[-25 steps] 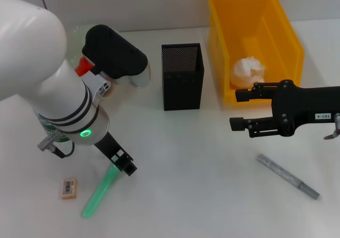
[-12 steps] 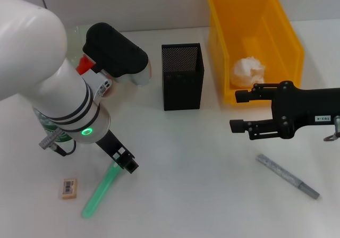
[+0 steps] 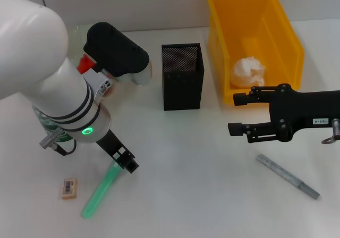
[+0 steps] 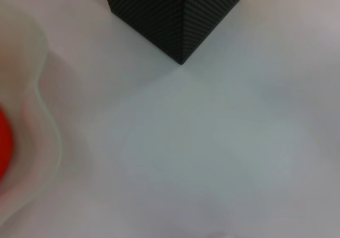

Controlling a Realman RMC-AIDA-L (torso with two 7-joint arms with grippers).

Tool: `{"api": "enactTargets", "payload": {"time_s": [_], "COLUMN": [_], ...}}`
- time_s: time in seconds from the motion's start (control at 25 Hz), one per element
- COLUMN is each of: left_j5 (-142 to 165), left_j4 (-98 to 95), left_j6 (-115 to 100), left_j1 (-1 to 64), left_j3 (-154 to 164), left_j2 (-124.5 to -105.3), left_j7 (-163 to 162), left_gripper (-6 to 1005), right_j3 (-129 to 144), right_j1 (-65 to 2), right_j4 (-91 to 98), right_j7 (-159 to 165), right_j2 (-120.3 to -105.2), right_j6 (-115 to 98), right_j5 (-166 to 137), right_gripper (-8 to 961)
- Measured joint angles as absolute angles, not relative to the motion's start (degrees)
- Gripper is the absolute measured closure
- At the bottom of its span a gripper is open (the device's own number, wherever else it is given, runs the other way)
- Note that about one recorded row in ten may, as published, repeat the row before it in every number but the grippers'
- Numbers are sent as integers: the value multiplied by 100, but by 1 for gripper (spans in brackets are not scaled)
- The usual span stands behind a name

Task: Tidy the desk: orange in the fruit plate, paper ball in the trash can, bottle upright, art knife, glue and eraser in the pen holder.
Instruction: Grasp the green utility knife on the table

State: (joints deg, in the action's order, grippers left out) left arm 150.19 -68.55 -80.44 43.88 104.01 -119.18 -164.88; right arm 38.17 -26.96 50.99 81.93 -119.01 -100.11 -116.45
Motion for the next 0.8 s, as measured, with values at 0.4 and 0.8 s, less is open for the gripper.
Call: {"api": "enactTargets", "payload": {"time_s": [0.4, 0.8], "left_j5": [15034, 15054], "left_j4": [-6655, -6537], "left_j6": [-8050, -7985], "left_j1": [4423, 4454], "left_j3": [10385, 10405], "left_j2": [-11917, -11917], "left_j7": [-16494, -16497], "left_gripper": [437, 455], "right_j3": [3814, 3814], "right_j1": [-2716, -2716], "right_j4": [5097, 5091], "right_j7": [8191, 8191], "right_j2": [-11901, -11900], "right_j6": [-9998, -9964], "right_j5": [-11654, -11654], "right_gripper": [188, 188]}}
